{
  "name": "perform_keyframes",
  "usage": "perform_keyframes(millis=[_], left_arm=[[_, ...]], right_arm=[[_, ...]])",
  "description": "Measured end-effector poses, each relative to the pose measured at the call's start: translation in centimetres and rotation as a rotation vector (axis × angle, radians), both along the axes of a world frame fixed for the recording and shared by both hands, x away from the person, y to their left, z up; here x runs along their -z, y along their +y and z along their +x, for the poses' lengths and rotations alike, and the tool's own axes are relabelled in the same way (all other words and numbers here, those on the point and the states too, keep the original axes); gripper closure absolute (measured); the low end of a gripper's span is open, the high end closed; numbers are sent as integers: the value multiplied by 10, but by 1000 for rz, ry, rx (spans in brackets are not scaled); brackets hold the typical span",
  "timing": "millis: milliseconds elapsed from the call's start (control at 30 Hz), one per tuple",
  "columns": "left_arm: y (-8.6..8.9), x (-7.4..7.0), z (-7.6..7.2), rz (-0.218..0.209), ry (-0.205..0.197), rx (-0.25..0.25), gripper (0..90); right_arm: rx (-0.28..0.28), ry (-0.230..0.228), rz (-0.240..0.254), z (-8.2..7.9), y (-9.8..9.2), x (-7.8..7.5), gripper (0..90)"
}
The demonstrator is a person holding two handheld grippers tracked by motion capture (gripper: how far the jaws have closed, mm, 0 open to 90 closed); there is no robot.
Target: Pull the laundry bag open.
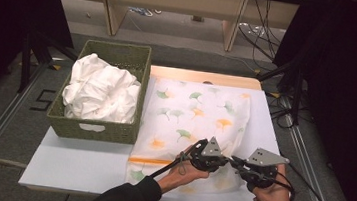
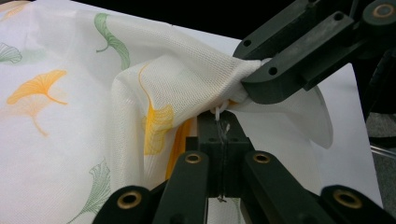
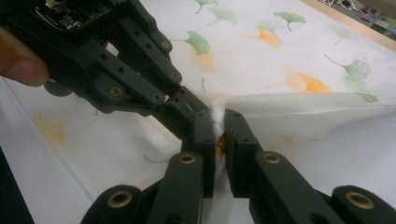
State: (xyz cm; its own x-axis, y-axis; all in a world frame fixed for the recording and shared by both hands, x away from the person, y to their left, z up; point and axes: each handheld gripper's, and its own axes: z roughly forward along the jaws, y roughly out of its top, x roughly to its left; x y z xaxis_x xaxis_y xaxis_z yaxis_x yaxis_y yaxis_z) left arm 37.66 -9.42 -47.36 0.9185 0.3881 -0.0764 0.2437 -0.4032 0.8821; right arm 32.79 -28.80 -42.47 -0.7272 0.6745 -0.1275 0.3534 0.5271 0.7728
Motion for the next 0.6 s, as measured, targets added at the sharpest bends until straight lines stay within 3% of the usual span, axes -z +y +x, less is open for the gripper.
perform_keyframes(millis=[33,100,167,200,267,333,367,567,600], left_arm=[[-1,0,0,4,-4,-2,890],[-3,0,0,19,-21,-2,891],[-5,-1,1,53,-29,4,891],[-6,0,1,47,-38,2,891],[-8,2,3,52,-32,1,891],[-8,6,6,87,-48,-5,891],[-9,7,7,83,-42,-7,891],[-9,10,8,117,-58,-6,891],[-8,10,8,132,-60,2,891]], right_arm=[[-7,-13,-10,1,-1,0,857],[-7,9,-4,0,-1,0,860],[5,-12,-23,0,-2,-2,861],[4,-19,-32,1,-4,-2,861],[21,-3,-21,0,-6,-2,862],[34,-12,-27,1,-11,-3,862],[44,-17,-28,1,-14,-3,862],[76,-2,-29,5,-25,4,862],[93,18,-22,4,-25,4,862]])
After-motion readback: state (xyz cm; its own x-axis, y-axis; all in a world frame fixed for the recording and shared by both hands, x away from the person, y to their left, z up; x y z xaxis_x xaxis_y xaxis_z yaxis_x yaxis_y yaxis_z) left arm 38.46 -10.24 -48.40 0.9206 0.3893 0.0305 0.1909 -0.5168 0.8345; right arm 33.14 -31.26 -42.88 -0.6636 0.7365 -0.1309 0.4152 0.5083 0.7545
